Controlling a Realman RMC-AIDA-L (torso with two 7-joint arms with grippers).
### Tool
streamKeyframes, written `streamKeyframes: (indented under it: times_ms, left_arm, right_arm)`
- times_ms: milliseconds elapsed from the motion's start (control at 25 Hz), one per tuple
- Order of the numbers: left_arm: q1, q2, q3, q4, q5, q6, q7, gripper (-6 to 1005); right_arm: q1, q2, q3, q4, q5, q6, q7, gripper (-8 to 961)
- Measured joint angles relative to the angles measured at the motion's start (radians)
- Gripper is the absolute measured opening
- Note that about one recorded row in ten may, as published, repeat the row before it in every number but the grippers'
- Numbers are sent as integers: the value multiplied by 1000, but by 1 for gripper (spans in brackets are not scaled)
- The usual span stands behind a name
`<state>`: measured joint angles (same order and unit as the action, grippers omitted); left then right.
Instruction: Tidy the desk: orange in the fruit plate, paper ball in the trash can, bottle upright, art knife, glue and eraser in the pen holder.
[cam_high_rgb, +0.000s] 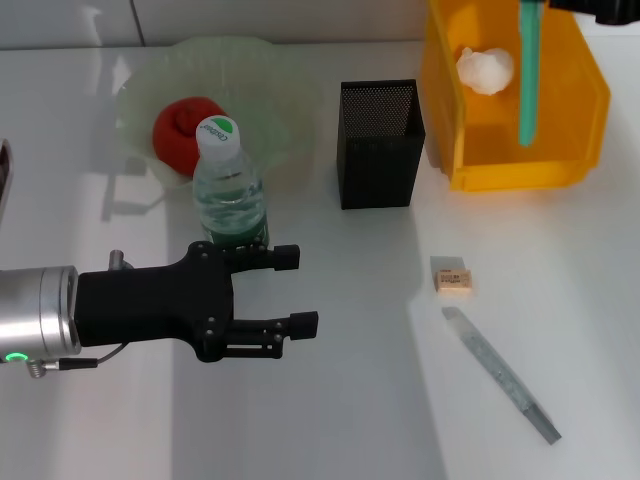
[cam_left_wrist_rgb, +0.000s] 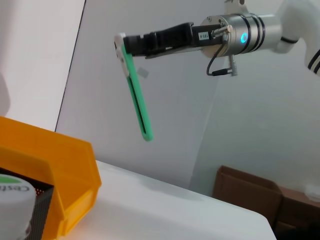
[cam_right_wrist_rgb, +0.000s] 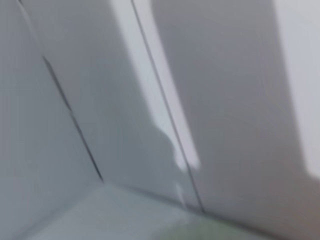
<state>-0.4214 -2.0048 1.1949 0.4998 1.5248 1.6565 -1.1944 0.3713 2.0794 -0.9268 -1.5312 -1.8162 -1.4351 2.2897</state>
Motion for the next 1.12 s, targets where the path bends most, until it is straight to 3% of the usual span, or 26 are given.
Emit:
streamKeyframes:
  times_ms: [40,160,200,240,400,760,1080,1120]
  left_arm:
    - [0,0,0,1,0,1,0,827]
    - [1,0,0,3,-1,1,0,827]
    - [1,0,0,2,-2,1,0,827]
    - [1,0,0,2,-2,1,0,827]
    - [1,0,-1,-1,-4,0,1,827]
    - [2,1,-28,-1,-1,7,1,827]
    - [3,1,-28,3,-1,3,1,827]
    - [2,0,-28,3,-2,3,1,827]
  right_arm:
    - [0,0,0,0,0,0,0,194]
    - [46,-1,25,245,175,27,-185,198]
    - [88,0,34,400,242,40,-305,199]
    - [88,0,34,400,242,40,-305,201]
    - [197,1,38,757,386,111,-613,206]
    - [307,5,27,1037,438,300,-828,218]
    - [317,6,-36,1078,438,365,-844,228]
    - [314,6,-36,1078,438,362,-844,267]
